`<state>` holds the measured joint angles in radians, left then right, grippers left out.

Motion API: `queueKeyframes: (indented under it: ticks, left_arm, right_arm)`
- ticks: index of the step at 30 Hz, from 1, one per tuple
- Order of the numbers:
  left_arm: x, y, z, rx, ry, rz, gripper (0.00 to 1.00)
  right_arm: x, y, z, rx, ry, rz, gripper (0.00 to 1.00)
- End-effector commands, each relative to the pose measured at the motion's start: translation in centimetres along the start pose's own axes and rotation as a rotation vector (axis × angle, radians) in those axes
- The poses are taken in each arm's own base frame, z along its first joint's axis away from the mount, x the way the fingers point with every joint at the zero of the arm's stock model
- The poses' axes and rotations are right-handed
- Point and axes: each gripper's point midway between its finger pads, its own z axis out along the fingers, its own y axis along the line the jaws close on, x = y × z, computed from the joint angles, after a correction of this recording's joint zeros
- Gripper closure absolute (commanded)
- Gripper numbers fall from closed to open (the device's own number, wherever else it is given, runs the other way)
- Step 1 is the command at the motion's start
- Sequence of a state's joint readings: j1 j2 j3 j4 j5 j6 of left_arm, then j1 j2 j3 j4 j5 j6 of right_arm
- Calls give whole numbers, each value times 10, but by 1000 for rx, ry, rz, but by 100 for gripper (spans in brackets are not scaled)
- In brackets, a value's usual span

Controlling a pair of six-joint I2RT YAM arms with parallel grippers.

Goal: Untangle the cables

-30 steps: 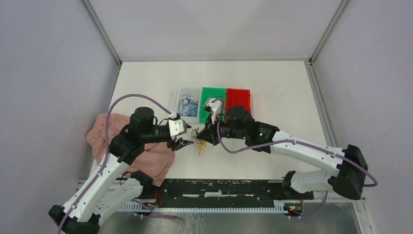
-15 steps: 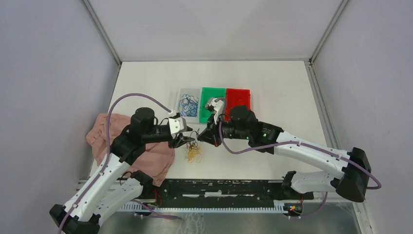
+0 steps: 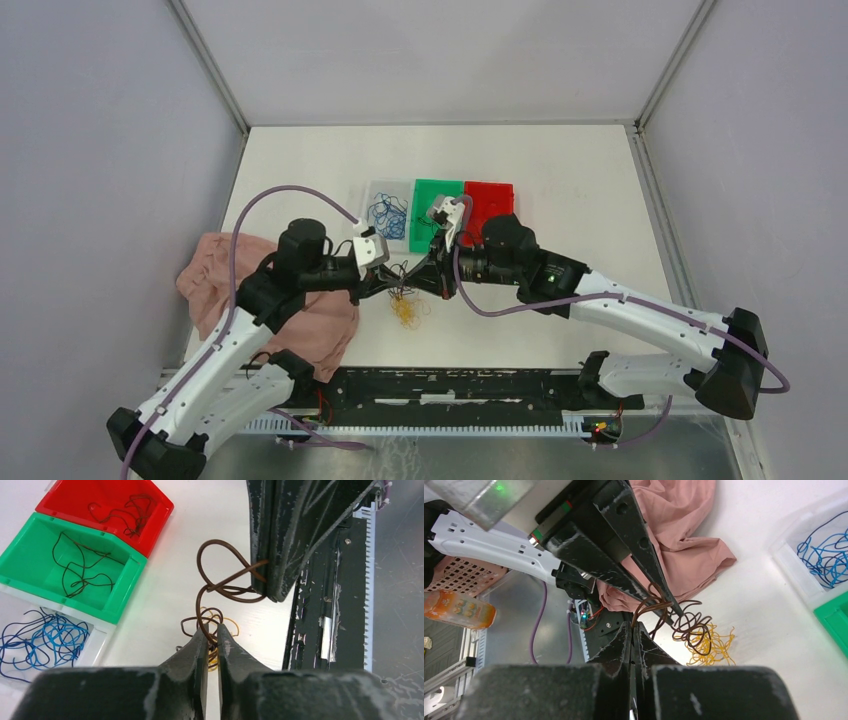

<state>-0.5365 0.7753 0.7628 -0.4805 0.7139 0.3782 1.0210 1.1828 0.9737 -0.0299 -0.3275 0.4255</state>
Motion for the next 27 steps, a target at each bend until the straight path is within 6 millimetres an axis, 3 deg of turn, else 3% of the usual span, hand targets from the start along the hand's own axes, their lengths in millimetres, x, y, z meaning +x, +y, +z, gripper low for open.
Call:
queueKeyframes:
  ticks: [1,7,10,16,22,27]
  left_arm:
    - [-42,-1,-2,25,-106,-8,86]
    - [-64,-15,-6,108,-153,-44,94]
    - [-71,-16,-8,115,-163,-51,97]
    - [-81,-15,-10,112,-181,-56,97]
    - [-108,-15,-16,123,-231,-44,97]
    - [-119,-18,-20,136,-253,-39,97]
  right_arm:
    - [-24,19,-6,-69,-90,-21,94]
    - [-25,12,-11,-27,-109,-48,77]
    - [-28,8,-17,0,-131,-69,56]
    - [-41,-12,-51,153,-236,-111,29]
    - [-30,-30,-70,223,-267,-121,24]
    - [-26,-23,-64,153,-291,-137,22]
